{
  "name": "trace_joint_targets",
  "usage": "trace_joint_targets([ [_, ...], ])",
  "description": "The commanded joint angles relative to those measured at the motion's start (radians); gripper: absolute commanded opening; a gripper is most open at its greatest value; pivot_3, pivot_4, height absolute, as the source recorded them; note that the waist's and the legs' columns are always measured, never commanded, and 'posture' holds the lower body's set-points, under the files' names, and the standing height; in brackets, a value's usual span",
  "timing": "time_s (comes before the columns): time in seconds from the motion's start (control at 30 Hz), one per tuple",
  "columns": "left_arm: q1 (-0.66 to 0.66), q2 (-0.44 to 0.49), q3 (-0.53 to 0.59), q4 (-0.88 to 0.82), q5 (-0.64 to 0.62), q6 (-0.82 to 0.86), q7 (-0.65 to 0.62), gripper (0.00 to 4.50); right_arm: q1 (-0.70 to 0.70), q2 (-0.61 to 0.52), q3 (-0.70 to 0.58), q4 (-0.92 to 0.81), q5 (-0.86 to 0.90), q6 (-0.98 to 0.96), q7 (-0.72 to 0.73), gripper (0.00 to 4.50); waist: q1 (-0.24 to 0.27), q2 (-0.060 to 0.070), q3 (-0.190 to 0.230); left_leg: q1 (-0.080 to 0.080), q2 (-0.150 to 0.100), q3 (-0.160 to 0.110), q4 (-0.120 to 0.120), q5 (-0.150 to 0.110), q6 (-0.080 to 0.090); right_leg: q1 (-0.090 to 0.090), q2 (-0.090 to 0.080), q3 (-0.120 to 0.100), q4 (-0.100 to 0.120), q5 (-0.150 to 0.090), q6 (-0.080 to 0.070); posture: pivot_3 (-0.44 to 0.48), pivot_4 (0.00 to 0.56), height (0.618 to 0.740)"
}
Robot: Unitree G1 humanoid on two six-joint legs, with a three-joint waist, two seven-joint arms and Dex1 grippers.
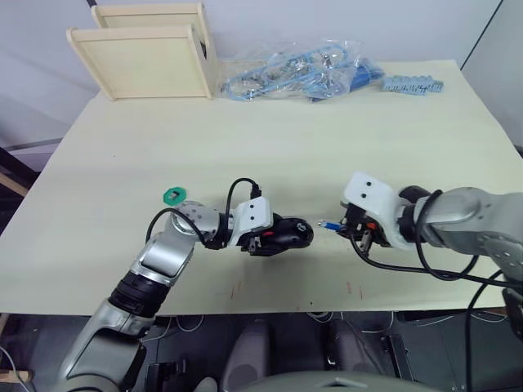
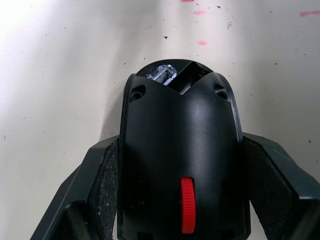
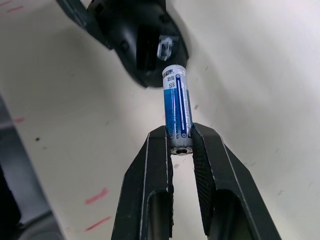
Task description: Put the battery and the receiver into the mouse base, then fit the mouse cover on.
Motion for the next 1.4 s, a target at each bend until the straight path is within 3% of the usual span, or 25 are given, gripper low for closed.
trace_joint_targets([
  [0.03, 0.014, 0.004, -0.031, 0.012, 0.018, 0.009, -0.009, 2.98, -0.039, 0.017, 0.007, 0.038, 0.041, 0.006, -0.031, 0.06, 0.0, 0.0, 0.0, -0.001, 0.0, 0.0, 0.0, 0.0, 0.0, -0.001, 0.0, 0.0, 0.0, 0.0, 0.0, 0.0, 0.15, 0.74],
  [0.5, 0.038, 0.015, -0.026, -0.026, 0.015, 0.028, -0.004, 2.98, -0.061, 0.114, 0.084, 0.173, 0.105, 0.006, -0.194, 0.06, -0.003, 0.0, 0.0, -0.001, 0.0, 0.0, 0.0, 0.0, 0.0, -0.002, 0.0, 0.001, 0.001, 0.0, 0.0, 0.0, 0.15, 0.74],
  [1.4, 0.052, 0.011, -0.027, -0.052, 0.013, 0.053, 0.004, 2.98, -0.036, 0.278, 0.172, 0.3, 0.116, 0.006, -0.363, 0.06, -0.007, 0.0, 0.0, 0.0, 0.0, -0.001, 0.0, 0.0, 0.0, -0.002, 0.0, 0.001, 0.002, 0.0, 0.0, 0.0, 0.15, 0.74],
])
